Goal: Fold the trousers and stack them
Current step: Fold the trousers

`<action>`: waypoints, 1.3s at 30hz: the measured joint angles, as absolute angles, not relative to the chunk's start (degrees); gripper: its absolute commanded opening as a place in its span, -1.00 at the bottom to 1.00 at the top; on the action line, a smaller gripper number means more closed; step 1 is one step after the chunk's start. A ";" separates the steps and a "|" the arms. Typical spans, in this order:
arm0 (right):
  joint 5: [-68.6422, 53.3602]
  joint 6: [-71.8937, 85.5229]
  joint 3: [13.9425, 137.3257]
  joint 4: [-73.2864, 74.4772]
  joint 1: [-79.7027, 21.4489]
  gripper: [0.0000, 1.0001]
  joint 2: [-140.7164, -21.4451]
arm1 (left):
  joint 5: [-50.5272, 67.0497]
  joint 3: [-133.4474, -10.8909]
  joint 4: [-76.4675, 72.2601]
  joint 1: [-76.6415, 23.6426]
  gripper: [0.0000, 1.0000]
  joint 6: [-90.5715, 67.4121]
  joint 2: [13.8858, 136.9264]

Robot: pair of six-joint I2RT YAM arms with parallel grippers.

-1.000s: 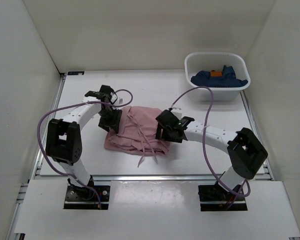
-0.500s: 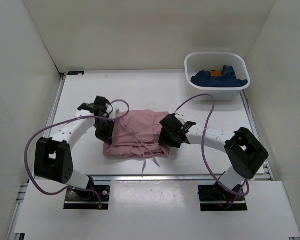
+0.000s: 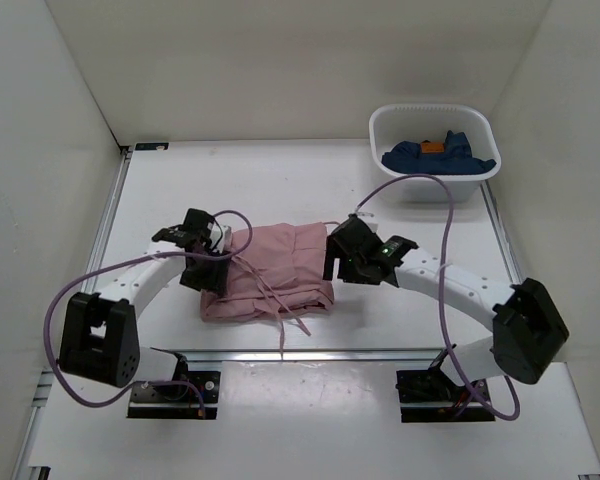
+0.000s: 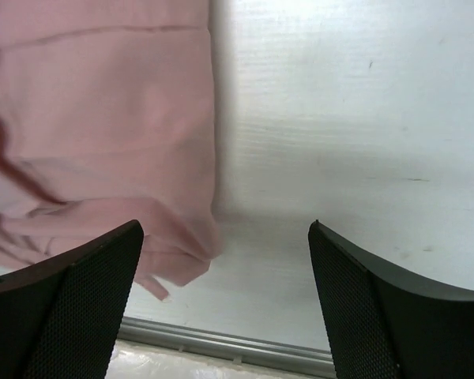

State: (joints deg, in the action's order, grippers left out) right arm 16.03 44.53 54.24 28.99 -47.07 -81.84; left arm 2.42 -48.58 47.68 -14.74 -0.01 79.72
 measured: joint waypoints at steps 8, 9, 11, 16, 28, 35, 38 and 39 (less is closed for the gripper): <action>16.91 39.16 60.95 38.26 -37.30 0.98 -75.50 | -1.87 -55.09 49.54 -13.69 1.00 0.03 71.29; 17.15 38.11 61.60 39.86 -34.68 0.98 -75.22 | -2.59 -56.47 49.34 -12.67 1.00 0.12 69.71; 17.47 36.21 62.50 42.83 -30.30 0.98 -74.56 | -5.67 -59.24 48.23 -9.34 1.00 0.08 65.60; 20.10 30.79 64.01 50.37 -19.68 0.98 -70.17 | -19.73 -62.35 41.32 1.30 1.00 0.01 54.94; 27.31 21.15 73.82 57.08 -3.90 0.98 -57.60 | -26.41 -57.08 41.06 17.56 1.00 0.03 50.22; 30.81 21.28 74.30 56.88 -3.38 0.98 -56.66 | -24.77 -60.14 43.53 19.46 1.00 0.03 50.06; 32.21 23.05 73.25 56.88 -3.38 0.98 -55.92 | -24.56 -60.60 43.83 19.46 1.00 0.03 49.60; 33.23 23.88 72.90 56.90 -3.38 0.98 -55.83 | -24.47 -60.71 44.23 19.46 1.00 0.03 49.50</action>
